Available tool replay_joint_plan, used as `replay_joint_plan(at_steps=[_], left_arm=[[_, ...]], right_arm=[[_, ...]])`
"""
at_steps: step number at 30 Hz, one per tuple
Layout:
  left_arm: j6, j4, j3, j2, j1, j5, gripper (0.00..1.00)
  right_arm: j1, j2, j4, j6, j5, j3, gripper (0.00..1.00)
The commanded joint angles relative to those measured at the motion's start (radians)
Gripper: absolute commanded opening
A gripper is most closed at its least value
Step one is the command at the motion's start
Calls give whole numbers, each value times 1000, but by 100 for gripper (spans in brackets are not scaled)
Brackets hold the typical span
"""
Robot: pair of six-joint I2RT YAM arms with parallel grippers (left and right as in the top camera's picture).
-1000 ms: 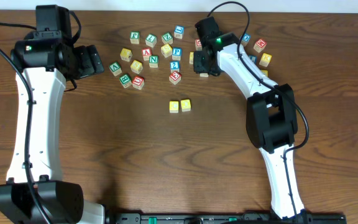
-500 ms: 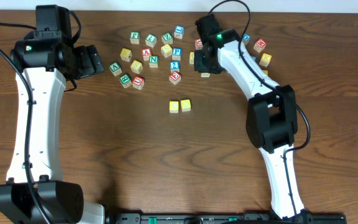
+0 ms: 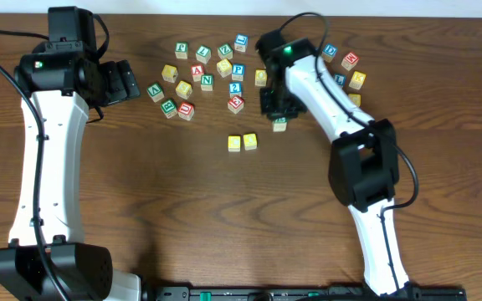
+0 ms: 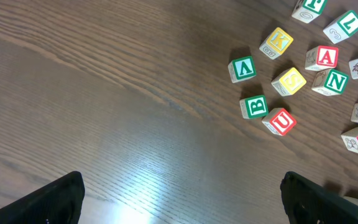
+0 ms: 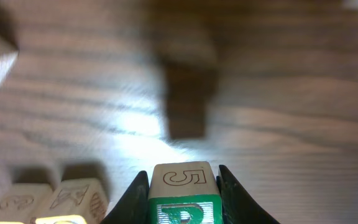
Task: Spell out CORL
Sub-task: 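Place the R block right of the O block and open the gripper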
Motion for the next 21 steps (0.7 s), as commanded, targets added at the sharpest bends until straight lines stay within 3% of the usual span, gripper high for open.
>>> replay_joint_plan(at_steps=[1,21], left_arm=[[20,3,-4,7,2,-12,99],[16,4,-4,7,2,-12,99]], right_arm=[[41,-34,6,12,6,-27,21],[101,-33,19,63,54,-51,23]])
